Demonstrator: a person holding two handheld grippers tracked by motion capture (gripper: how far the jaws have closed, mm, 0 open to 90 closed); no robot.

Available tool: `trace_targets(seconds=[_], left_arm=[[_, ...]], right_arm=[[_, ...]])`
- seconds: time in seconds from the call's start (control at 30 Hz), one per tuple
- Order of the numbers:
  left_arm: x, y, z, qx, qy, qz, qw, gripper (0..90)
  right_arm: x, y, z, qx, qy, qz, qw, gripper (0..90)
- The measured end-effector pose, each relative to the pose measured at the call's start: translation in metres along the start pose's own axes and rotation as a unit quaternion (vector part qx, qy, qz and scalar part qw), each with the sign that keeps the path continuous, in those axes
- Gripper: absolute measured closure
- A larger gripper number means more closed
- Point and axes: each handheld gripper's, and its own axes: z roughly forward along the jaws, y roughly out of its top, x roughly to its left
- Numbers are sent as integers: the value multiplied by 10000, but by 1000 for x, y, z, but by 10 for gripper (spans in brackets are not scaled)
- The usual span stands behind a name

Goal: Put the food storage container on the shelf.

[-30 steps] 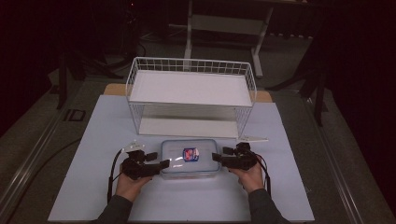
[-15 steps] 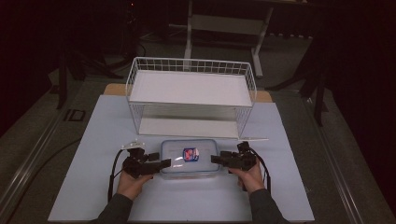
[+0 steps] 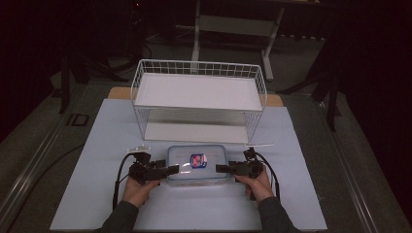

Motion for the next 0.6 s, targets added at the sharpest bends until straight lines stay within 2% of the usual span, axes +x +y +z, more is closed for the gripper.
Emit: trace_targets(seconds=[0.17, 0.27, 0.37, 0.6], left_arm=[[5, -1, 1, 48, -251, -249, 9994, 257], [4, -1, -2, 51, -253, -246, 9994, 272], [5, 0, -8, -7, -309, -265, 9992, 362], [0, -6, -20, -123, -439, -218, 9987, 470]], right_arm=[[0, -2, -3, -37, 70, -23, 10000, 271], [1, -4, -6, -111, 96, -94, 9998, 291], [2, -6, -9, -189, 108, -88, 9997, 332], [7, -13, -19, -277, 209, -170, 9993, 433]])
